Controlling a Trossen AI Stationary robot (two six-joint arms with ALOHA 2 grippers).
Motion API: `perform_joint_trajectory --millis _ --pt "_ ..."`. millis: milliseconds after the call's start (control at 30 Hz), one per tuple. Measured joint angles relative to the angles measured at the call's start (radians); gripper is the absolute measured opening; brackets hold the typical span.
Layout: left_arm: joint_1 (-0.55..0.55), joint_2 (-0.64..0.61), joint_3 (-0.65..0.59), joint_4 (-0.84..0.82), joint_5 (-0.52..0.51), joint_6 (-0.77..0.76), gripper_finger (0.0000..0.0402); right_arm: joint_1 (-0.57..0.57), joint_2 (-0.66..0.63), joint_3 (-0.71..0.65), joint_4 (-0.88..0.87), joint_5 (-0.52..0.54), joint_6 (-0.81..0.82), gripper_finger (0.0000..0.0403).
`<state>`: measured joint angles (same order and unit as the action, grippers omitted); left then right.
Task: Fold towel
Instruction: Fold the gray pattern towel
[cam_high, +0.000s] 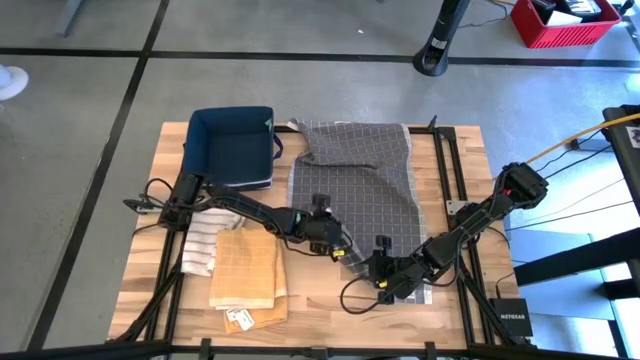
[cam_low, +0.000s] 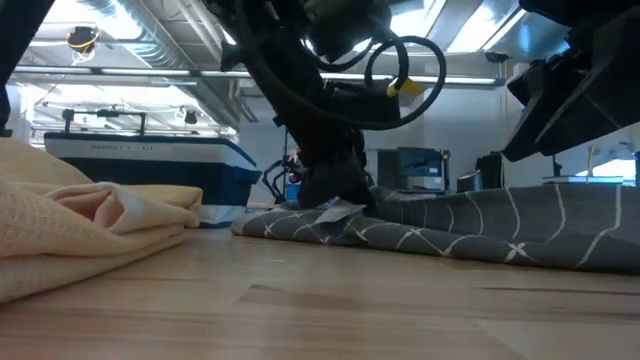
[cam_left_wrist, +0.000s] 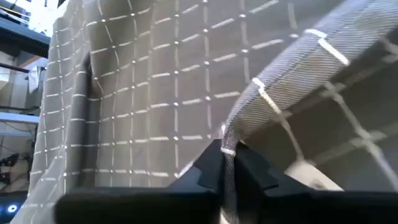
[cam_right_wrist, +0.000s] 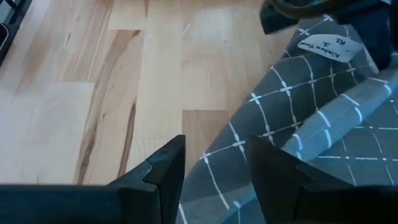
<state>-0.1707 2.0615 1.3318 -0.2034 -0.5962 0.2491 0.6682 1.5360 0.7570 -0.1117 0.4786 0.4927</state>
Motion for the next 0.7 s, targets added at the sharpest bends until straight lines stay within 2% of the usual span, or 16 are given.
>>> perform_joint_trajectory --millis 100,200,300,367,567,700 --pt "-0.047 -0.028 0.038 -0.057 0.0 -0.039 0.0012 0.0 -0.013 0.001 -0.022 -0.045 0.01 0.017" --pt "-0.128 -0.079 0.116 -0.212 0.001 -0.126 0.0004 0.008 -0.044 0.032 -0.105 -0.108 0.055 0.017" --pt "-0.213 -0.111 0.178 -0.379 0.054 -0.252 0.0006 0.054 -0.072 0.071 -0.208 -0.126 0.1 0.017" --pt "-0.265 -0.127 0.199 -0.435 0.094 -0.341 0.0008 0.096 -0.08 0.096 -0.265 -0.152 0.13 0.017" --pt "-0.398 -0.139 0.191 -0.469 0.191 -0.541 0.0003 0.21 -0.083 0.149 -0.366 -0.223 0.262 0.017" --pt "-0.455 -0.139 0.165 -0.455 0.198 -0.67 0.0006 0.259 -0.079 0.148 -0.37 -0.235 0.262 0.017"
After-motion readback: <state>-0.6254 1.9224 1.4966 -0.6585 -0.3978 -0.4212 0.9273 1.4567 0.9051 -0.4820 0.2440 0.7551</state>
